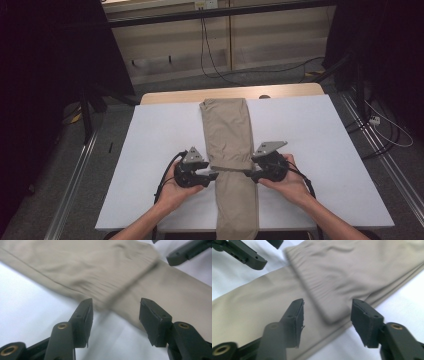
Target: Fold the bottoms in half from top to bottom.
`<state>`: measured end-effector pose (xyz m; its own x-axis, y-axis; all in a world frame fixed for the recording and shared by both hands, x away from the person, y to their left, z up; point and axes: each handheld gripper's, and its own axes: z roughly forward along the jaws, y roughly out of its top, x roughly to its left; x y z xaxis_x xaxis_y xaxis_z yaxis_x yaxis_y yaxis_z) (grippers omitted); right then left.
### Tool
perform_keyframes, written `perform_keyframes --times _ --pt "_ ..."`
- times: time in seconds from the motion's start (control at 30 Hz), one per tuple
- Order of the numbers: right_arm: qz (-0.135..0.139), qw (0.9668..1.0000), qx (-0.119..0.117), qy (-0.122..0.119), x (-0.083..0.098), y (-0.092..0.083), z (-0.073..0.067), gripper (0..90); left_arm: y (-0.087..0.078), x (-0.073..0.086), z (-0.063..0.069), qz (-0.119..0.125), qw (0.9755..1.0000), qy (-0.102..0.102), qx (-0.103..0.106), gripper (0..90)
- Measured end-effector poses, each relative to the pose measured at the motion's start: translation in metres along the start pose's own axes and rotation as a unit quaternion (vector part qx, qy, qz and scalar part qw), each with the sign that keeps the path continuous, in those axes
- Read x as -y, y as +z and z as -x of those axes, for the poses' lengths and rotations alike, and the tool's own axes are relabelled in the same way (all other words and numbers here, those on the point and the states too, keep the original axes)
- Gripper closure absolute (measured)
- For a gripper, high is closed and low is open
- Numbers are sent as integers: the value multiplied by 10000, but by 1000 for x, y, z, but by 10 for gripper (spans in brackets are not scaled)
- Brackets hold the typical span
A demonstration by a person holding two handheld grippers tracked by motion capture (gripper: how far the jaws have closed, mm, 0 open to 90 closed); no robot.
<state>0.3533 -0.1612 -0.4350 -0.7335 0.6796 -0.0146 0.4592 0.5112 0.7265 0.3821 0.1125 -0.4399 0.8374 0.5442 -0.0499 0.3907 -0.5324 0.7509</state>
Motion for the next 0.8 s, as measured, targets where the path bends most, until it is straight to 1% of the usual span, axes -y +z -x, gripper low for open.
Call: perform_keyframes --times 0.03,0.07,0.1,0.13,0.17,0.2,0.23,0.27,0.3,0.33,0.37,0.4,0.43,0.47,0.5,0.53,0.6,0.63,0.67,0.7,0.77,0.8 --pt "-45 10000 42 -26 -2 4 1 410 3 -1 -4 28 10000 -46 -28 447" --pt "-95 9998 140 -49 -3 8 2 420 5 -2 -7 43 10000 -68 -12 444" --pt "-126 9998 169 -22 -3 11 2 444 8 -3 -9 14 10000 -16 -20 436" --pt "-164 9997 201 -48 -3 13 2 470 10 -5 -9 -42 9999 10 -96 435" --pt "-208 9994 273 -74 -2 14 2 483 12 -5 -10 -53 10000 15 -47 435" --pt "-248 9991 349 -80 -2 14 2 515 13 -6 -10 -47 10000 16 -59 435" --pt "-207 9990 388 -64 -2 14 3 562 15 -6 -10 -21 10000 25 -51 439" --pt "-177 9989 427 -55 -2 13 5 570 16 -7 -9 -19 10000 50 -51 452" --pt "-165 9986 497 -7 -3 13 8 596 17 -8 -9 25 9999 104 -47 464" --pt "-131 9984 536 101 -3 13 11 619 18 -8 -9 122 9999 83 -51 471" --pt "-55 9983 540 207 -4 13 14 628 18 -10 -9 111 9999 112 -67 475" --pt "-9 9982 543 251 -6 13 17 635 19 -11 -9 102 9999 91 -54 482" --pt "7 9980 568 282 -7 14 19 643 20 -11 -9 98 9998 158 -55 494" --pt "-26 9979 568 310 -9 15 20 642 20 -12 -10 131 9997 204 -100 510" --pt "-40 9980 546 303 -9 17 21 631 20 -13 -11 176 9996 175 -94 514" --pt "-18 9981 509 350 -9 18 22 616 20 -14 -11 184 9995 228 -153 519" --pt "56 9979 534 355 -9 16 21 540 20 -16 -13 240 9994 211 -155 629" --pt "131 9977 539 394 -10 13 20 489 21 -17 -14 240 9995 196 -77 655" --pt "229 9978 490 396 -11 10 20 499 21 -19 -14 269 9993 235 -109 710" --pt "345 9979 429 341 -12 7 20 523 23 -21 -15 266 9994 178 -101 751" --pt "464 9981 308 278 -14 5 19 522 25 -27 -18 254 9994 192 -129 814" --pt "453 9985 191 239 -14 7 19 524 27 -29 -20 250 9996 86 -74 828"
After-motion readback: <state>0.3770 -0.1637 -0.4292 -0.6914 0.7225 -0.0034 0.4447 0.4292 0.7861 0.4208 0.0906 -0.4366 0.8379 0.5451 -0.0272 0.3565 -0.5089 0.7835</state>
